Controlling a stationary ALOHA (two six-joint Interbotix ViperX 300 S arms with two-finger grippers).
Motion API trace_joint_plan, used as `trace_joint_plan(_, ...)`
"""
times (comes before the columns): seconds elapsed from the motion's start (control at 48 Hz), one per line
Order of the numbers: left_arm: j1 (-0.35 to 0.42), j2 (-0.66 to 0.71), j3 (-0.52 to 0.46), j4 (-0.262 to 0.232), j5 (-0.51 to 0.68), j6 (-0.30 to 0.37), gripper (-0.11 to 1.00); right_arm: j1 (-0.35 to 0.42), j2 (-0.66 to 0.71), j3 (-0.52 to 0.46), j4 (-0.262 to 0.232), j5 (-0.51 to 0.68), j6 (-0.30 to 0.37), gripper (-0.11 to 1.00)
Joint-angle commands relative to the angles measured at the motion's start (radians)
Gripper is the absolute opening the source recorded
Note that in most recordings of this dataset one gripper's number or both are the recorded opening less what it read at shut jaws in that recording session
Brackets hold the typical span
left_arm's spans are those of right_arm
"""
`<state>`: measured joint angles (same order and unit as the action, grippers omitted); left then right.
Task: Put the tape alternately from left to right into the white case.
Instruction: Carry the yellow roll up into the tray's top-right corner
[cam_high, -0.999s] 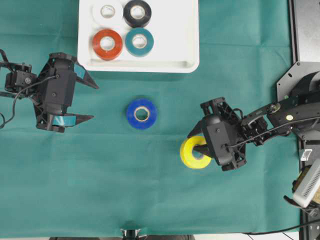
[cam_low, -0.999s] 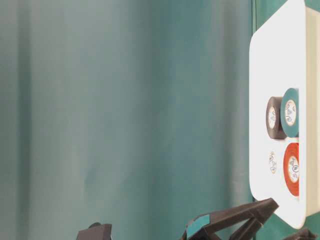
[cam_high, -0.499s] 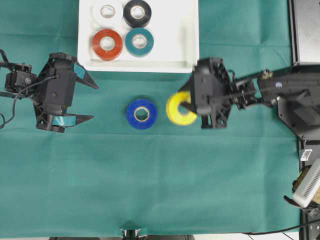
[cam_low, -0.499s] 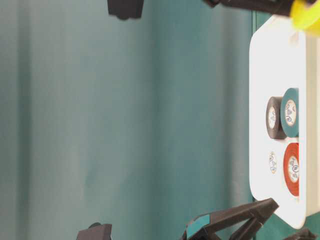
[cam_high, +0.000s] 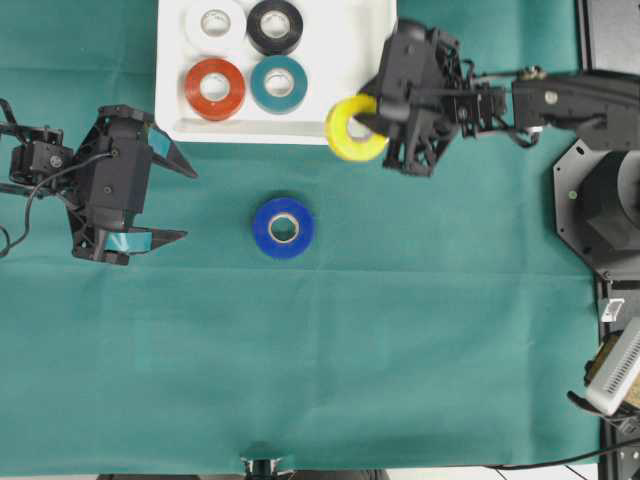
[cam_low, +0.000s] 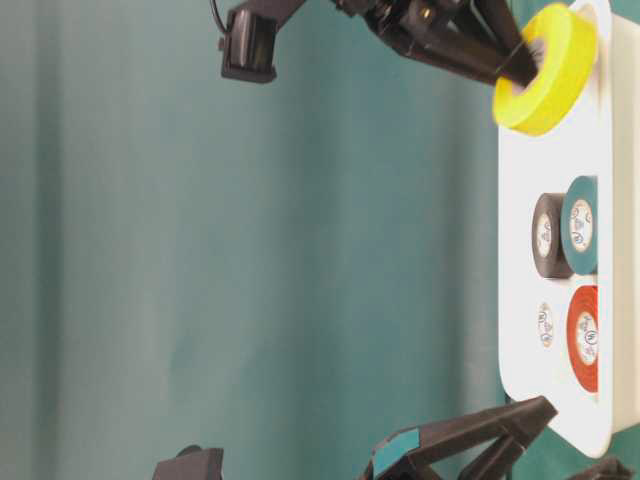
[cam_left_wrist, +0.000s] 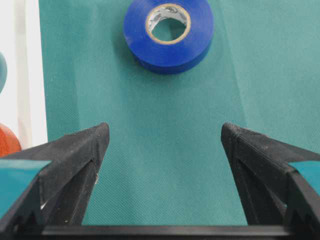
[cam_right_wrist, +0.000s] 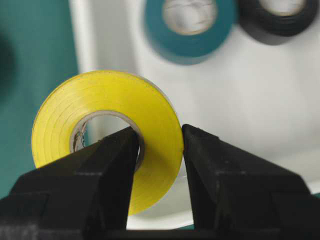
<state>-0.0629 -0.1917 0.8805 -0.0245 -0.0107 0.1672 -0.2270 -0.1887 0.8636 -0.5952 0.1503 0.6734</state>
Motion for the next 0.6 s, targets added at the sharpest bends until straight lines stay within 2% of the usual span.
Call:
trace_joint_plan(0.0, -0.002, -0.011, -0.017, -0.002, -0.008, 0.0, 0.99, -0.038, 0.005, -0.035, -0.003, -0.023, -0.002, 0.02)
trace_joint_plan(0.187, -0.002, -0.011, -0.017, -0.002, -0.008, -0.003, 0.99, -0.117, 0.049, -0.078, -0.015, -0.052, -0.003, 0.02)
trace_joint_plan(0.458, -0.003, -0.011, -0.017, -0.002, -0.008, -0.003, 0.99, -0.202, 0.129, -0.15, -0.063, -0.067, -0.003, 0.02)
trace_joint_plan(0.583, -0.003, -0.011, -0.012, -0.002, -0.008, -0.003, 0.99, -0.233, 0.17, -0.181, -0.069, -0.069, -0.003, 0.02)
